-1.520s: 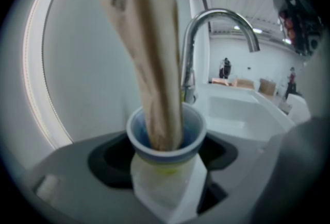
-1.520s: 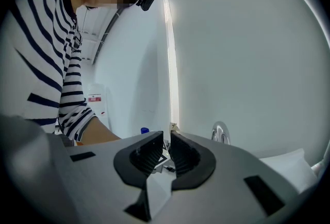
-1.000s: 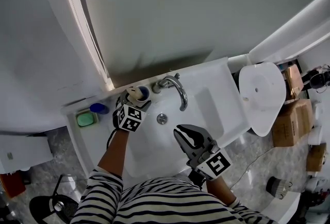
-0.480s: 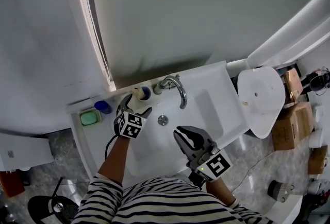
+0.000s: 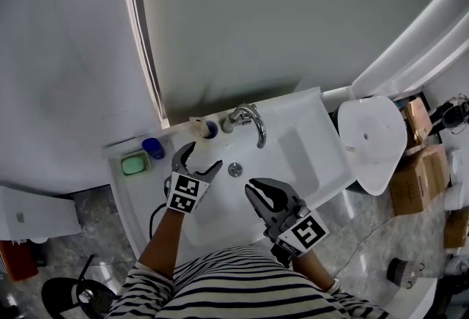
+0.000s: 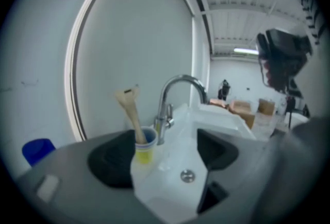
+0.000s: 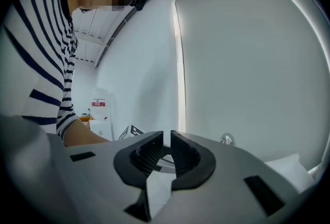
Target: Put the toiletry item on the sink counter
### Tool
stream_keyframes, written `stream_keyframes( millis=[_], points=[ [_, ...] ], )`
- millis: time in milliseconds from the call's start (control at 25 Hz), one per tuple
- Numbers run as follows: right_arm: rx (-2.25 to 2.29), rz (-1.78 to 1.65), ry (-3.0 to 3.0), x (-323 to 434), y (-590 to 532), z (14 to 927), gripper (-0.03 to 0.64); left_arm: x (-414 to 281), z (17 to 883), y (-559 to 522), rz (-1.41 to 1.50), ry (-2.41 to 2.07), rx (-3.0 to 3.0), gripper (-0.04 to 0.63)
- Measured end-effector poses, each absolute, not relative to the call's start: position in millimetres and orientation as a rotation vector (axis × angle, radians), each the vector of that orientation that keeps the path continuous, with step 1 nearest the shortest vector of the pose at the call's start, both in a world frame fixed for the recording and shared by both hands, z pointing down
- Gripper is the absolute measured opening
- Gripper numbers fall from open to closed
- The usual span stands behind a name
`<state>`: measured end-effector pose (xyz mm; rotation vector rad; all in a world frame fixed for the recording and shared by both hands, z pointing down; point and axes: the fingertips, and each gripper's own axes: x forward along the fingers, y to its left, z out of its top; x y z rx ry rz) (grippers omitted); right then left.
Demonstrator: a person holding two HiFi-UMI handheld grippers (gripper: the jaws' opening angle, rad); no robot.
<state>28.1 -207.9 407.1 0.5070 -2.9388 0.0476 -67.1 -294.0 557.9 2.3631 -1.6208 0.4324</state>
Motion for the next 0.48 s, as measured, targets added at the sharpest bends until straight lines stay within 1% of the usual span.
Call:
stream_keyframes(
  millis=[240, 280, 360, 400, 480],
  points=[
    [0.494, 0.097, -2.955, 27, -191, 409, 0.009, -58, 520, -262, 0.268, -1.623, 2.455, 0.246],
    [0.489, 0.102, -2.957, 26, -188, 409, 0.009, -57, 513, -256, 0.238, -1.634, 2.466, 0.199],
    [0.476, 0.109, -2.961, 24, -183, 410, 0.009, -56, 499, -243, 0.179, -1.648, 2.48, 0.058],
    [0.47, 0.11, -2.963, 23, -181, 410, 0.009, -54, 494, -237, 0.161, -1.641, 2.489, 0.019],
    [0.461, 0.116, -2.966, 22, -176, 411, 0.009, -49, 484, -223, 0.137, -1.611, 2.511, 0.006]
  ],
)
